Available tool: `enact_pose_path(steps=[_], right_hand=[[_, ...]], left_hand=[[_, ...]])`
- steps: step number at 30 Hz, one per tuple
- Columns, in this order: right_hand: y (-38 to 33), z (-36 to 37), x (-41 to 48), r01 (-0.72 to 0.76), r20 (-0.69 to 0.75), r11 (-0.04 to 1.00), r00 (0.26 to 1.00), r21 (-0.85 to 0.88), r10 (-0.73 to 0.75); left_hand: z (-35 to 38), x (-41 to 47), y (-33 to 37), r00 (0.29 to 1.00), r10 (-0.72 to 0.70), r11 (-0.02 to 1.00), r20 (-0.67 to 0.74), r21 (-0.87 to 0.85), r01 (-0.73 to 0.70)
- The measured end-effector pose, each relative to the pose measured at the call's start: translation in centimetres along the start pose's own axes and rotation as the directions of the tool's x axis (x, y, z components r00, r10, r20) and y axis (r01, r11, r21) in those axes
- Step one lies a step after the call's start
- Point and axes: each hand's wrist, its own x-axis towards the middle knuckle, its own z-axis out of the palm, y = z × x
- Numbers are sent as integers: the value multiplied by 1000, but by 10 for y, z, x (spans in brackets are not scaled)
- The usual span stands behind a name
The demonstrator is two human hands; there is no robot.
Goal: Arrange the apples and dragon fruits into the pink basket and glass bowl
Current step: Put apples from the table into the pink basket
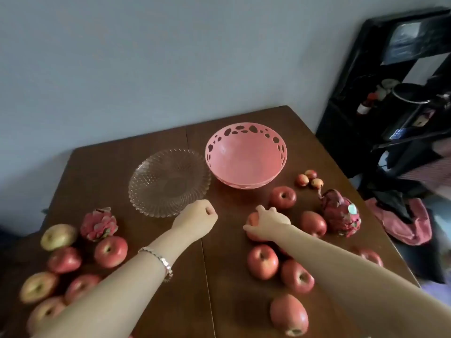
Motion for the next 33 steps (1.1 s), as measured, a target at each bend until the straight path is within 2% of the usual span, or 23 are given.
enact_pose_path(steps=[2,4,8,10,13,16,19,22,25,28,31,33], right_hand=[[-3,4,7,-50,-6,998,999,-25,50],[-3,8,13,-84,8,996,996,9,84],[-1,-2,18,-62,12,988,998,138,61],[2,-17,16,14,-24,963,1000,269,-8],[8,-49,10,132,-109,906,989,403,-95],[16,-70,8,138,-144,855,987,499,-75],[22,-77,8,138,-176,795,984,591,-40],[23,-85,0,206,-248,774,967,599,-65],[13,-95,-15,299,-324,778,937,552,-131],[-5,-108,-33,412,-395,731,894,545,-209],[-33,-110,-55,412,-343,680,907,606,-244],[-51,-102,-67,363,-257,666,932,651,-257]], left_hand=[[4,13,2,997,-68,981,-23,-183,63],[7,28,8,987,-161,904,-23,-404,138],[6,66,27,946,-307,616,104,-736,281],[4,92,37,926,-343,496,154,-808,318],[7,130,49,882,-419,379,216,-841,386],[16,150,48,875,-370,274,313,-863,425],[26,157,41,898,-353,276,264,-887,369],[19,148,41,908,-383,303,169,-906,296],[-4,123,30,937,-349,448,30,-873,194],[-34,90,5,943,-313,584,-114,-806,96],[-59,48,-26,930,-308,662,-198,-747,60],[-67,20,-52,906,-359,703,-224,-704,105]])
